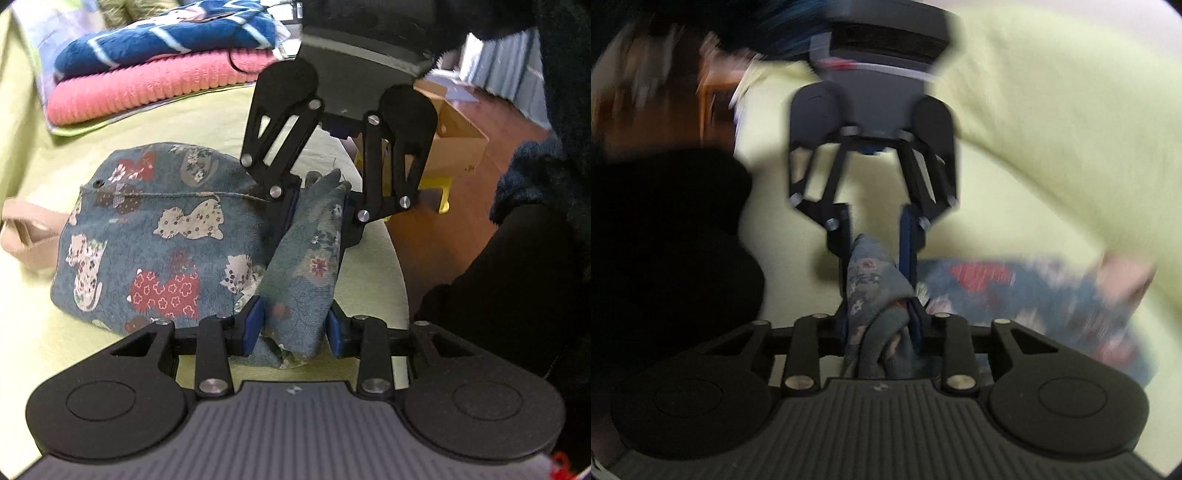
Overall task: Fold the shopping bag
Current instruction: 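Hold the folded bag end with the left gripper while the right gripper releases and withdraws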
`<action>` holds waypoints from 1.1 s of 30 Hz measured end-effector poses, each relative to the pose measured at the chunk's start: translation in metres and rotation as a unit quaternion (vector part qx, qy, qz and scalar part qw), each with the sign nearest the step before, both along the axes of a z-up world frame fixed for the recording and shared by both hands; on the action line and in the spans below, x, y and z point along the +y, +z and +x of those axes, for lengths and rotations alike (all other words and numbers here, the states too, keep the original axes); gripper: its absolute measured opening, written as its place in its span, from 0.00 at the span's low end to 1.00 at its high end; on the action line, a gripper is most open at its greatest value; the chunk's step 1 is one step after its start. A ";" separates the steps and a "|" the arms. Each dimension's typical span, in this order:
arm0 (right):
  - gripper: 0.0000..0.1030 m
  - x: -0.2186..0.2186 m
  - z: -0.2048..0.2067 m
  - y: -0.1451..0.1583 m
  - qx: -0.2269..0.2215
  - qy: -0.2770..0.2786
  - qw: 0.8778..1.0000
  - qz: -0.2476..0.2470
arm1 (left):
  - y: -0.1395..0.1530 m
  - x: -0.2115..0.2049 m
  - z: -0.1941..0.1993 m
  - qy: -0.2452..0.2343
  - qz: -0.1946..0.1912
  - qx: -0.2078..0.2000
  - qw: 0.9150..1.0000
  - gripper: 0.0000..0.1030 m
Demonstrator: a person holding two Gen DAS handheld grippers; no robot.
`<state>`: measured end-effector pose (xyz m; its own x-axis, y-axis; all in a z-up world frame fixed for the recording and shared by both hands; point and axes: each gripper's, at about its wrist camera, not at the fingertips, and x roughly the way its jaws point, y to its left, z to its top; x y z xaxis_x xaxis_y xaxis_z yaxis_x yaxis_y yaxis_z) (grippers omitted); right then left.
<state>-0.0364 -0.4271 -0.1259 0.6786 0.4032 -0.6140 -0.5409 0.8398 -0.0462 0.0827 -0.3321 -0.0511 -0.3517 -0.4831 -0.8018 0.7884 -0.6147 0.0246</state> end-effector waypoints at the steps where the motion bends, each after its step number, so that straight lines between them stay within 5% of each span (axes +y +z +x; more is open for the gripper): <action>1: 0.25 -0.010 0.005 0.001 0.027 -0.019 0.998 0.047 | 0.000 0.000 0.001 0.006 0.002 0.007 1.000 0.39; 4: 0.24 -0.045 0.024 -0.002 0.107 -0.076 0.973 0.191 | 0.003 -0.002 0.004 0.019 0.007 0.020 1.000 0.39; 7: 0.24 -0.079 0.042 -0.014 0.183 -0.131 0.918 0.327 | 0.005 -0.006 0.011 0.034 0.020 0.042 0.998 0.38; 9: 0.24 -0.094 0.049 -0.027 0.224 -0.162 0.878 0.391 | 0.003 -0.009 0.013 0.036 0.023 0.047 0.998 0.38; 13: 0.21 -0.113 0.054 -0.038 0.280 -0.200 0.823 0.452 | 0.003 -0.012 0.014 0.045 0.019 0.048 0.998 0.38; 15: 0.19 -0.116 0.058 -0.038 0.294 -0.209 0.814 0.455 | 0.003 -0.010 0.013 0.056 0.011 0.033 0.998 0.29; 18: 0.17 -0.121 0.061 -0.040 0.307 -0.222 0.802 0.461 | 0.010 -0.006 0.011 0.071 0.002 0.004 0.997 0.34; 21: 0.16 -0.126 0.062 -0.041 0.313 -0.232 0.792 0.471 | 0.023 0.008 0.008 0.079 -0.031 -0.022 0.996 0.26; 25: 0.16 -0.126 0.068 -0.043 0.315 -0.238 0.789 0.470 | 0.025 0.009 0.004 0.088 -0.042 -0.040 0.994 0.22; 33: 0.16 -0.119 0.072 -0.041 0.331 -0.264 0.782 0.457 | 0.019 -0.032 0.016 0.144 0.065 -0.009 0.987 0.25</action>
